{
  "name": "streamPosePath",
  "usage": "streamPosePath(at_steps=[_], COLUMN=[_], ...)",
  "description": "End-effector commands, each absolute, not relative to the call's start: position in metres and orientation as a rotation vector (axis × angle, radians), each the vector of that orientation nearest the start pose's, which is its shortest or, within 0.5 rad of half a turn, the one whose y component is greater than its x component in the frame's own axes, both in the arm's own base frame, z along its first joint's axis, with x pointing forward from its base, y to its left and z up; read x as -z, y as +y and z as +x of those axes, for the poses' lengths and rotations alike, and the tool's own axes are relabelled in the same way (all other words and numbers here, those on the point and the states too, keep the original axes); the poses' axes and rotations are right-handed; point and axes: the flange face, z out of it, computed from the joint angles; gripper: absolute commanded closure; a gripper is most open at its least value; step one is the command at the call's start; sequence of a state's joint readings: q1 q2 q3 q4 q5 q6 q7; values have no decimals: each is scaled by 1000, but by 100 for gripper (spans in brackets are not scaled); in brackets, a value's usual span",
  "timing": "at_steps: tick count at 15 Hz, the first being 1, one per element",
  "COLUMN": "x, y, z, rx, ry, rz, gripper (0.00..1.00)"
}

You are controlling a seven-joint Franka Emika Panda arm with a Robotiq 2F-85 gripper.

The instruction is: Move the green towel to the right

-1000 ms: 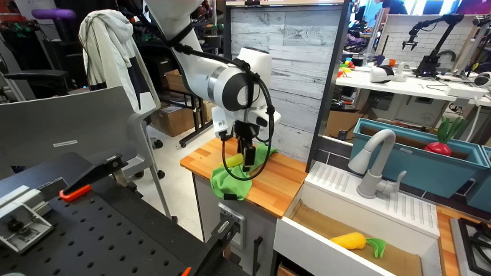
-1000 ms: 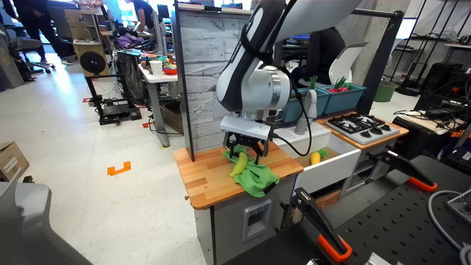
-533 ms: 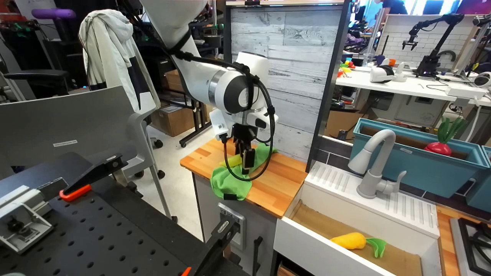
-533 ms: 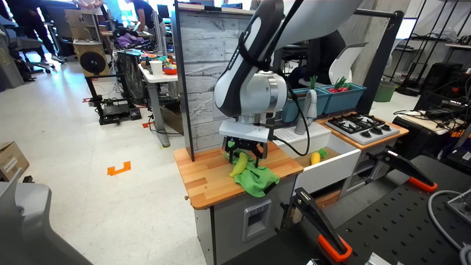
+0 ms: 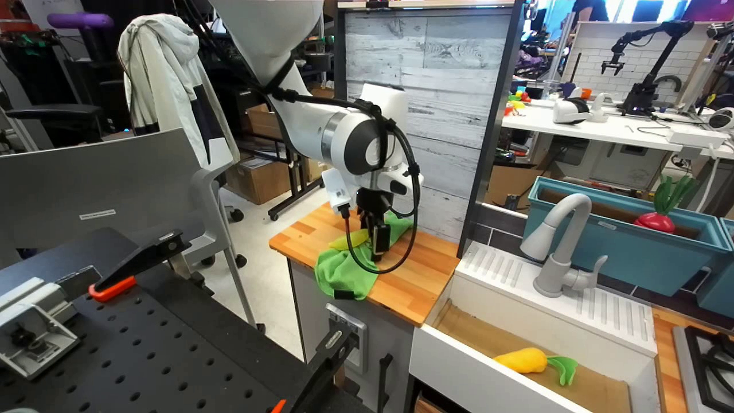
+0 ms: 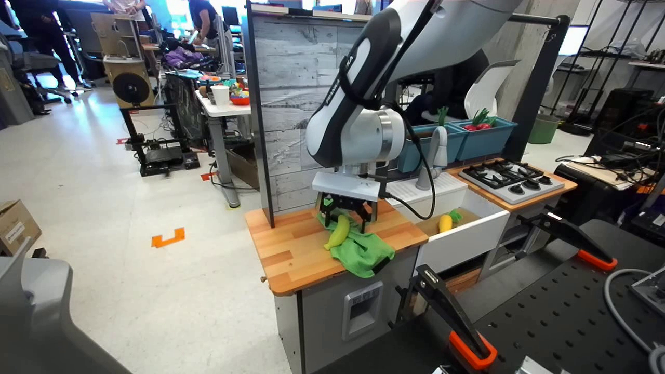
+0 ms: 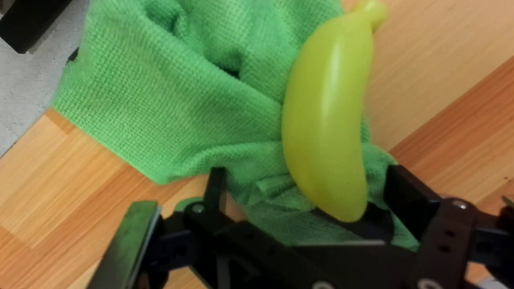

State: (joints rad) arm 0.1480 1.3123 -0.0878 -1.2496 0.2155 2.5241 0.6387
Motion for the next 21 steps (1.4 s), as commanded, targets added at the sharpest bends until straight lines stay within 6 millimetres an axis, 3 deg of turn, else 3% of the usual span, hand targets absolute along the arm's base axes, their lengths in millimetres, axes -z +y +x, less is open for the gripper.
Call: streamPosePath(at_steps=[1, 11, 21], x=[53, 59, 60], y=[39, -19, -59], z=[701, 701, 691], rx=[-52, -60, -75], ry=[1054, 1122, 1213], rz=[-2918, -2878, -2783], gripper=[0, 0, 0])
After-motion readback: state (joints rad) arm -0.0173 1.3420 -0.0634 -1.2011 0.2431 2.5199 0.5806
